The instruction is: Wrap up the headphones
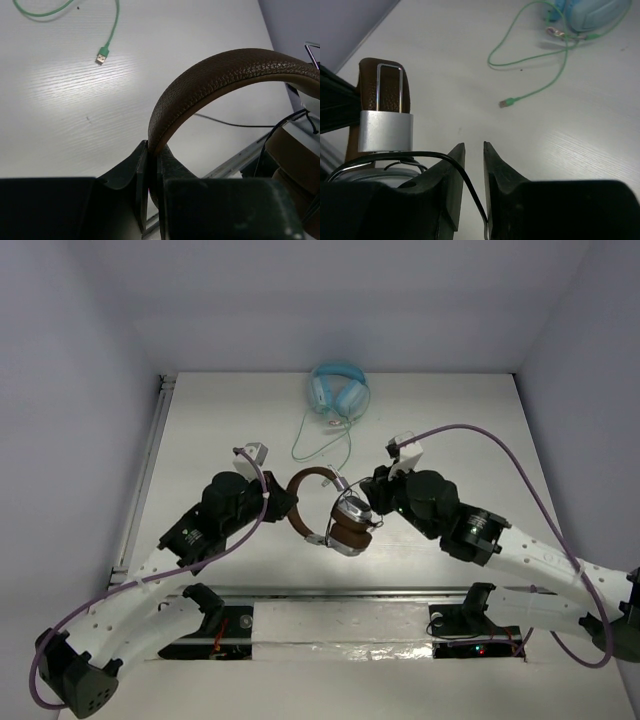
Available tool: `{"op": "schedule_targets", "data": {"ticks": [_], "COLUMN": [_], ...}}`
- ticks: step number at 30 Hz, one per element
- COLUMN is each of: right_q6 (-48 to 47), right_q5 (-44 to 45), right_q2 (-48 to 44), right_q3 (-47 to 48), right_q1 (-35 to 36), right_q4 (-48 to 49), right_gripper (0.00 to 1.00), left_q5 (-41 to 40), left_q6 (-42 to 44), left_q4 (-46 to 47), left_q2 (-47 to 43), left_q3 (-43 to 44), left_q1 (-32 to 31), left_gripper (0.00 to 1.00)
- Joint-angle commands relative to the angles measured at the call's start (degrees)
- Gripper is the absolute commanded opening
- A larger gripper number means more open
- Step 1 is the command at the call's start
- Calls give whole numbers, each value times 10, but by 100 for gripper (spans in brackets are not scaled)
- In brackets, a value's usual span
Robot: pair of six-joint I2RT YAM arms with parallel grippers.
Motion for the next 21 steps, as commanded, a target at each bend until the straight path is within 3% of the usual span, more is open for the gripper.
{"op": "schedule_targets", "data": {"ticks": [1,12,21], "right_q6": [18,48,63], "right_q5": [-106,-155,-181], "right_q2": [-14,13,37], "right_q3": [-42,-179,-211], "right_q1": [-14,-37,-43], "right_q4": [123,353,419], "right_gripper": [28,34,34], "left_q5": [76,100,98], "left_q6": [-15,-58,-90], "left_q4": [80,120,165], "left_q2": [-16,-21,-10], "left_q3": [31,61,93], "left_q1": [13,40,51], "left_gripper": [0,0,0]}}
